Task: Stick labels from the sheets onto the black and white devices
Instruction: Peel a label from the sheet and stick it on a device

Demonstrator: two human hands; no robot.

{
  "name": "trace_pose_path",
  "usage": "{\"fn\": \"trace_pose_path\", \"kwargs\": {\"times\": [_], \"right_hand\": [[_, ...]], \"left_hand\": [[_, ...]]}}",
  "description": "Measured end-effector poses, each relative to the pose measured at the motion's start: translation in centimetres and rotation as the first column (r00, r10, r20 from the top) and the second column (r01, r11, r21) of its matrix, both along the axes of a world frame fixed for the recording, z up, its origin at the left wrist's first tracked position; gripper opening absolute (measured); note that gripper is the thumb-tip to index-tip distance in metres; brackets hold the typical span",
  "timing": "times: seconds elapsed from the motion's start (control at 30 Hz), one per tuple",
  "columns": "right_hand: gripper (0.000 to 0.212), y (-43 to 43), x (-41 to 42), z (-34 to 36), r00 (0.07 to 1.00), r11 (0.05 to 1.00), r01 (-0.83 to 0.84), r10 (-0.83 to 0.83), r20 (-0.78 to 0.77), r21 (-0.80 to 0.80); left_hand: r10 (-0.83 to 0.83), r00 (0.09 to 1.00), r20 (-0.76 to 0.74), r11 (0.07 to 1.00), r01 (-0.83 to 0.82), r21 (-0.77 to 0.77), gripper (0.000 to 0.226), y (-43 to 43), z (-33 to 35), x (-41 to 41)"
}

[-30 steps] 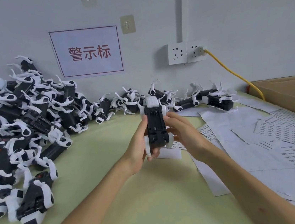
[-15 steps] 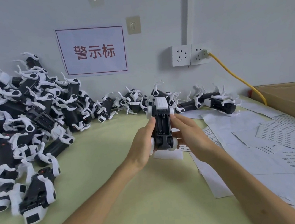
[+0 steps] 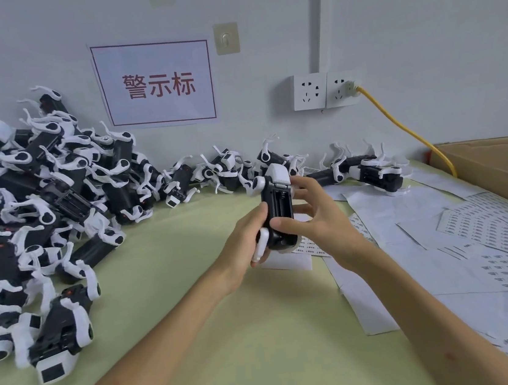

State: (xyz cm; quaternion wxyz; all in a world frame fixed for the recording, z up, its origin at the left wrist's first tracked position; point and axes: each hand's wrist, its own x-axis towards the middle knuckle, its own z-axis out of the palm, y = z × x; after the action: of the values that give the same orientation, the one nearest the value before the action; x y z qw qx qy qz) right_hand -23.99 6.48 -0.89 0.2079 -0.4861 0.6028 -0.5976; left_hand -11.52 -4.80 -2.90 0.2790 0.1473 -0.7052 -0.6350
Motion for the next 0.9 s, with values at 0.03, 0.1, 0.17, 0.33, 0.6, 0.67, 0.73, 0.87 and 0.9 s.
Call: {"fn": "trace_pose_path", "kwargs": {"times": [0.03,0.1,0.17,0.33,0.6,0.67,0.73,0.87,0.9], "right_hand": [[0.079,0.0,-0.1,0.0,1.0,1.0,0.015,-0.015,0.026,-0.004],[0.069,0.0,-0.2,0.1,0.994,0.998,0.057,-0.055,0.089,-0.017],[0.056,0.0,-0.4,0.2,0.991,0.996,0.086,-0.083,0.105,-0.025],[0.031,0.2,-0.4,0.5,0.98,0.992,0.114,-0.104,0.169,-0.055],[0.022,0.4,-0.8,0.6,0.965,0.998,0.043,-0.032,0.262,-0.035],[0.022,0.4,-1.1,0.6,0.956,0.999,0.01,0.003,0.292,-0.041],[0.028,0.4,-1.3,0.6,0.964,0.999,-0.01,0.019,0.265,-0.036],[0.054,0.3,-1.1,0.4,0.975,0.994,-0.113,0.113,0.189,-0.012],[0.063,0.2,-1.0,0.4,0.976,0.992,-0.125,0.125,0.178,-0.009]], "left_hand": [[-0.006,1.0,0.004,1.0,0.006,-0.028,0.049,0.1,0.0,0.0],[-0.015,0.999,0.034,0.993,0.019,-0.114,0.048,0.4,-0.1,0.0],[-0.018,0.997,0.073,0.985,0.03,-0.172,0.044,0.9,-0.2,0.0],[-0.075,0.994,0.075,0.986,0.085,-0.146,0.048,1.4,-0.1,-0.1],[-0.069,0.996,0.053,0.997,0.067,0.024,0.039,1.1,0.2,0.0],[-0.086,0.995,0.05,0.993,0.081,0.087,0.041,1.2,0.3,0.0],[-0.111,0.994,0.0,0.976,0.109,0.188,0.048,1.3,0.5,0.0],[-0.125,0.989,-0.077,0.927,0.144,0.347,0.051,0.8,1.0,0.1],[-0.126,0.989,-0.075,0.919,0.145,0.367,0.052,0.7,1.0,0.2]]}}
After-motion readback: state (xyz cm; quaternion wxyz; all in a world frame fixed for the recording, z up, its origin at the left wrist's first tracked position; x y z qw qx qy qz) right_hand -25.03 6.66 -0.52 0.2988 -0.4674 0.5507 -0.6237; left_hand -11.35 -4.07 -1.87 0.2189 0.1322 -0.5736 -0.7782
